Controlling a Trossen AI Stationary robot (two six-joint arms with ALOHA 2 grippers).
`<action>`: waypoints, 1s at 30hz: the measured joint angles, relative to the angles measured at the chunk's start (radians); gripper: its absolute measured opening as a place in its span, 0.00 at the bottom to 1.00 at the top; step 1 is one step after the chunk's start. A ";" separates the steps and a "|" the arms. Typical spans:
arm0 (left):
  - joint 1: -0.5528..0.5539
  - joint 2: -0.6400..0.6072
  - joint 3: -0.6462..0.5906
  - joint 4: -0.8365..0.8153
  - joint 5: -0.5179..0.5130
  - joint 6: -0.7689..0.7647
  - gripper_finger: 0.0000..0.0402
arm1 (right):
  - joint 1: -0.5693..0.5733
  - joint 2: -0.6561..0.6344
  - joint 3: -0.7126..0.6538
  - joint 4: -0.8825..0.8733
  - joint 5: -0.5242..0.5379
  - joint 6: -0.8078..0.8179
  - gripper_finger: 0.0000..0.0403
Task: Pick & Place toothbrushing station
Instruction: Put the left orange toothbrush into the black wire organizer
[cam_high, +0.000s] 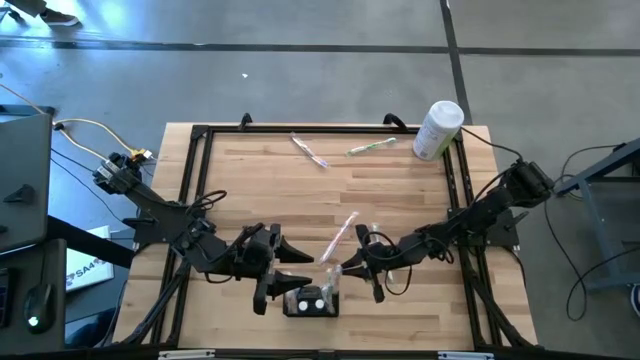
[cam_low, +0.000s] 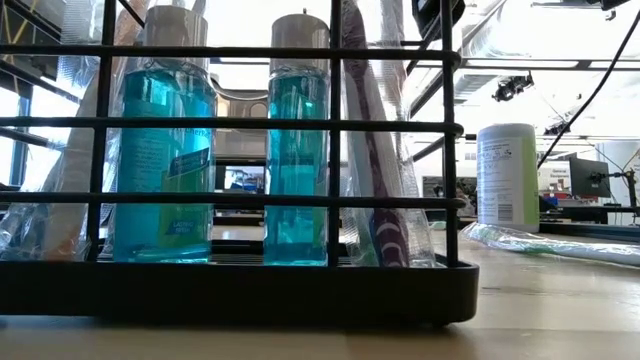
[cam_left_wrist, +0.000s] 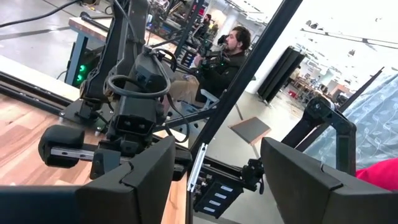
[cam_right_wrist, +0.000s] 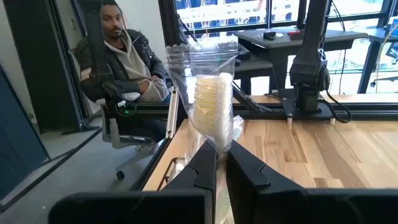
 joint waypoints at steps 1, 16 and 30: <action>0.000 0.000 0.000 0.000 0.000 0.000 0.58 | 0.000 0.000 0.000 -0.004 -0.005 0.003 0.02; 0.000 0.000 0.000 0.000 -0.006 0.002 0.58 | 0.013 0.152 -0.001 0.065 -0.025 0.108 0.02; 0.000 0.000 0.000 -0.016 -0.007 0.004 0.58 | 0.007 0.195 -0.001 0.075 -0.028 0.159 0.03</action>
